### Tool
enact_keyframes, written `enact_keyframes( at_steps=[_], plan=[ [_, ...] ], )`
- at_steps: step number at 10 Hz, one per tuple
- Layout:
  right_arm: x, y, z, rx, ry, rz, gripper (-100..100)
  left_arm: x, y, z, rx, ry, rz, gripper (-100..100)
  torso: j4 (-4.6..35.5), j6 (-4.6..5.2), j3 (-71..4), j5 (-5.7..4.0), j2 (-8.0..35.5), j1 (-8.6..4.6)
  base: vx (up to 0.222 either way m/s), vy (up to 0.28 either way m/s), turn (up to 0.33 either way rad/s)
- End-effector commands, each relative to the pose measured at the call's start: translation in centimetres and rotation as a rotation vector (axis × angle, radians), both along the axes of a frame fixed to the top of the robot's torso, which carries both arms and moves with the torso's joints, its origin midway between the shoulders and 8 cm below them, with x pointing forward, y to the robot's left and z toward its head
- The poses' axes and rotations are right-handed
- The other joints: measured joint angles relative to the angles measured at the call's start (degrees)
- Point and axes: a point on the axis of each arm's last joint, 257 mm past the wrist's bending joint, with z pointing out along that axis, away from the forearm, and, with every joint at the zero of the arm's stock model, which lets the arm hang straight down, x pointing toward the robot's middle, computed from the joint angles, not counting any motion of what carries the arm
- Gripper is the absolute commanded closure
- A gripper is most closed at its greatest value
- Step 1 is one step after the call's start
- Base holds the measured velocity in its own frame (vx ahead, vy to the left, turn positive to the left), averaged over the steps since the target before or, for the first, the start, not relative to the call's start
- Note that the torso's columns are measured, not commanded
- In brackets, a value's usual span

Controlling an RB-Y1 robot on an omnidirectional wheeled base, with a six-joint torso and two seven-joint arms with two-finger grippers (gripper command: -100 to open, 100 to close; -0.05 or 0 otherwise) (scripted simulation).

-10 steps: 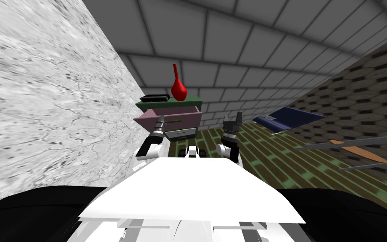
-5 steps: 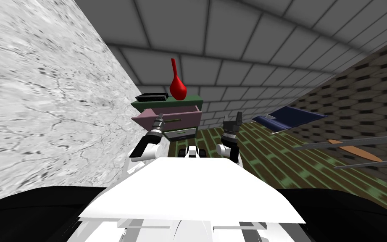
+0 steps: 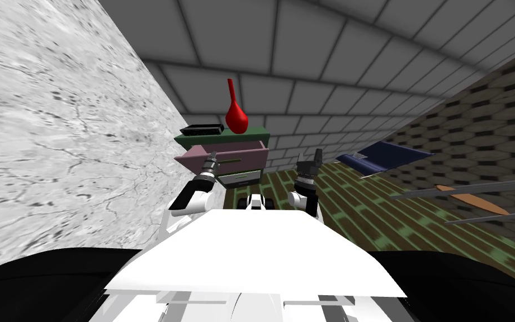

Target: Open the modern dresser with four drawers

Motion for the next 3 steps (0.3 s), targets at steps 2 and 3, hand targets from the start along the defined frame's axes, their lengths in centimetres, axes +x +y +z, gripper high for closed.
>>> enact_keyframes(
  at_steps=[2,3],
  plan=[
    [0.00,0.00,0.00,0.000,0.000,0.000,0,0.01,0.02,-0.23,-0.001,0.006,0.001,0,-0.09,0.02,-0.07,0.05,-0.14,0.04,0.000,0.000,0.000],
    [0.00,0.00,0.00,0.000,0.000,0.000,0,0.01,0.03,-0.29,-0.001,0.007,0.001,0,-0.12,0.02,-0.08,0.07,-0.16,0.05,0.000,0.000,0.000]
  ],
)
